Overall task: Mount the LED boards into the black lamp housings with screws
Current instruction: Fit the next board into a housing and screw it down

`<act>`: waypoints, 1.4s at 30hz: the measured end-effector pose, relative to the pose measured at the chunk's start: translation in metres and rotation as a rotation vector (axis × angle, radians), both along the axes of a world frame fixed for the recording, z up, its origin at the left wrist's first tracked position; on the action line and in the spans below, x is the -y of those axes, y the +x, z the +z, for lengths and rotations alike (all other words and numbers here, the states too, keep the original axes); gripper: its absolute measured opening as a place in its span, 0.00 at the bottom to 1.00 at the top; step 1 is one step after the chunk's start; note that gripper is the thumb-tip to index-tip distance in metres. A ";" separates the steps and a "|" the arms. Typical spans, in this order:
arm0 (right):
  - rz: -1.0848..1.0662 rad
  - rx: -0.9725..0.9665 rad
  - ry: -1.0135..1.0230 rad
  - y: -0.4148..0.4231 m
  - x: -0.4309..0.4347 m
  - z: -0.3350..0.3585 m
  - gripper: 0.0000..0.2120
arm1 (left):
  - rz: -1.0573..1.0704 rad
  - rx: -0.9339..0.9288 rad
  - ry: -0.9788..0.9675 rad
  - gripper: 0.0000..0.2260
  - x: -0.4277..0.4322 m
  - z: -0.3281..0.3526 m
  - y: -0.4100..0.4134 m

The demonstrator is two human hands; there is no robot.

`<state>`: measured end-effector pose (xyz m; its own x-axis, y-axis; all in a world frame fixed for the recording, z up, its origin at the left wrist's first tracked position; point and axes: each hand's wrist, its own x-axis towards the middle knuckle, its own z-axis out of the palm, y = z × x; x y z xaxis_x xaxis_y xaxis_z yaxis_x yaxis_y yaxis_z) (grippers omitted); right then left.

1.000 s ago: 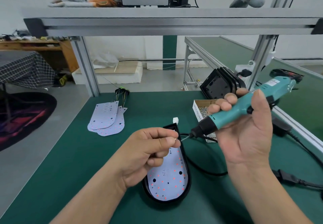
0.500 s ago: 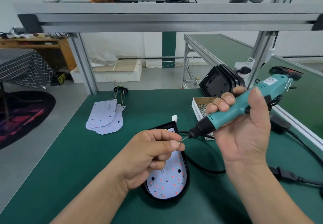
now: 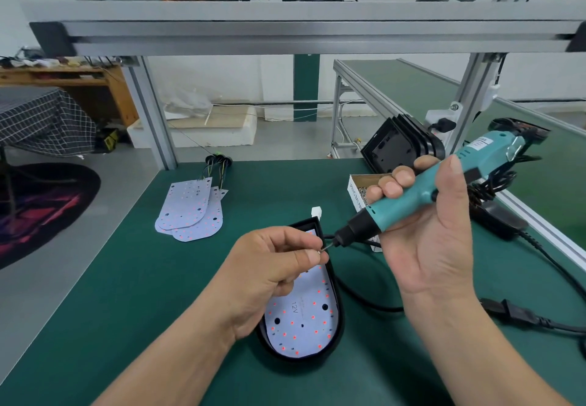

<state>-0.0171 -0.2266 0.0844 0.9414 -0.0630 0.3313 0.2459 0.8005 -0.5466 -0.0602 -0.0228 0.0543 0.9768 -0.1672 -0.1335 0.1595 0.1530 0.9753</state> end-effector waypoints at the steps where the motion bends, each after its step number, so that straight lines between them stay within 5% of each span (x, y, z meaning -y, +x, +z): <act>1: -0.010 -0.012 0.004 0.000 -0.001 0.000 0.12 | 0.004 0.016 0.014 0.06 0.000 0.000 0.000; 17: -0.008 -0.219 0.163 0.006 -0.003 -0.009 0.16 | -0.029 -0.010 0.091 0.11 -0.015 0.006 0.007; 19: 0.008 -0.212 0.157 0.005 -0.003 -0.008 0.15 | 0.072 0.061 0.299 0.07 -0.024 0.006 0.010; 21: 0.027 -0.204 0.130 0.003 -0.004 -0.008 0.15 | 0.217 0.185 0.720 0.06 -0.035 0.004 0.014; 23: 0.049 -0.193 0.091 0.002 -0.006 -0.008 0.14 | 0.298 0.221 1.011 0.14 -0.038 0.001 0.015; 26: 0.101 -0.163 0.012 -0.001 -0.011 -0.009 0.12 | 0.256 0.214 1.189 0.26 -0.032 -0.003 0.014; 42: 0.249 -0.057 -0.308 -0.012 -0.034 -0.020 0.09 | 0.213 0.184 1.132 0.26 -0.013 -0.015 0.030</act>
<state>-0.0292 -0.1929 0.0644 0.9329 0.2632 0.2460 0.0276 0.6286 -0.7773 -0.0298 -0.0098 0.0396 0.9909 0.1266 0.0456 0.0773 -0.8129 0.5773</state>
